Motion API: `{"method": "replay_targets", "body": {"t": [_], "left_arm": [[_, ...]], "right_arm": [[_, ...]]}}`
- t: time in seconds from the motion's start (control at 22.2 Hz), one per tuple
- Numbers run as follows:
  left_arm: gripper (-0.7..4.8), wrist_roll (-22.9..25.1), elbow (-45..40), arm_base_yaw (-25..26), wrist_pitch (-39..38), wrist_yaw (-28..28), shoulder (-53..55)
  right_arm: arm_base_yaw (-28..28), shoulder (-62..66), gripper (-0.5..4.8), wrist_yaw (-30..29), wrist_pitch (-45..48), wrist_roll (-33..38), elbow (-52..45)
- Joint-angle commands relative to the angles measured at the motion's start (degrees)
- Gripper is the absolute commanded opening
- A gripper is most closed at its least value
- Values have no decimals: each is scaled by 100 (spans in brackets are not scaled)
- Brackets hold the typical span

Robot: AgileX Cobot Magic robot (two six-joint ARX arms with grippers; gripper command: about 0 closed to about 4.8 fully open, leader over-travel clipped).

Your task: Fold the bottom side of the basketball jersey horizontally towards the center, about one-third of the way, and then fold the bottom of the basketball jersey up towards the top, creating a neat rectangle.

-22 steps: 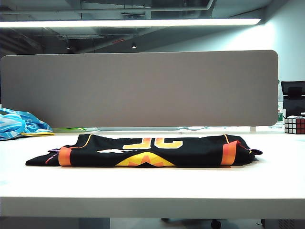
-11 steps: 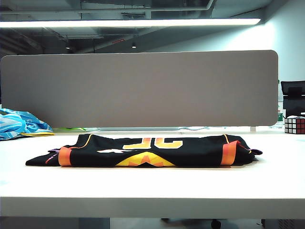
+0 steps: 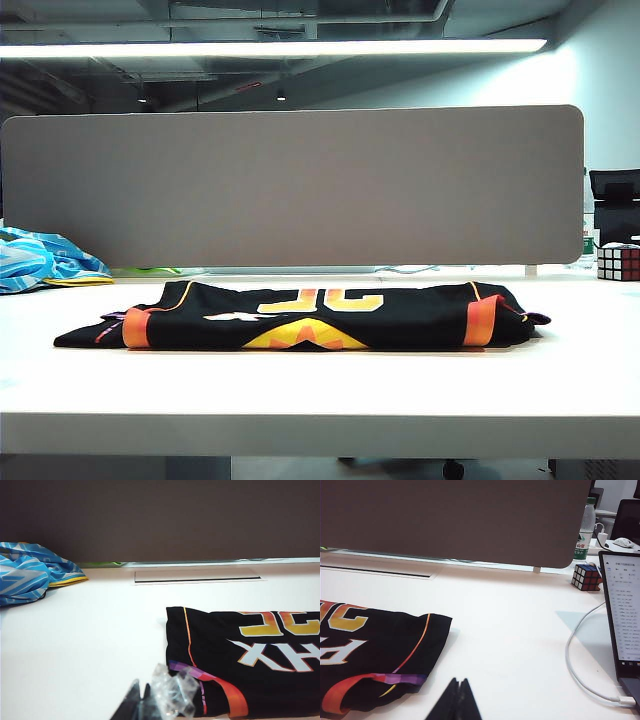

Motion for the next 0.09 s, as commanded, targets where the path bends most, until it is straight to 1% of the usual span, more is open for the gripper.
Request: {"method": "replay_targets", "body": {"t": [0.05, 0.09], "left_arm": [[-6, 2, 0, 9, 72, 24, 7], [-6, 2, 0, 9, 72, 24, 7]], "right_arm": [[2, -9, -1, 7, 85, -11, -35], [2, -9, -1, 9, 85, -11, -35]]}}
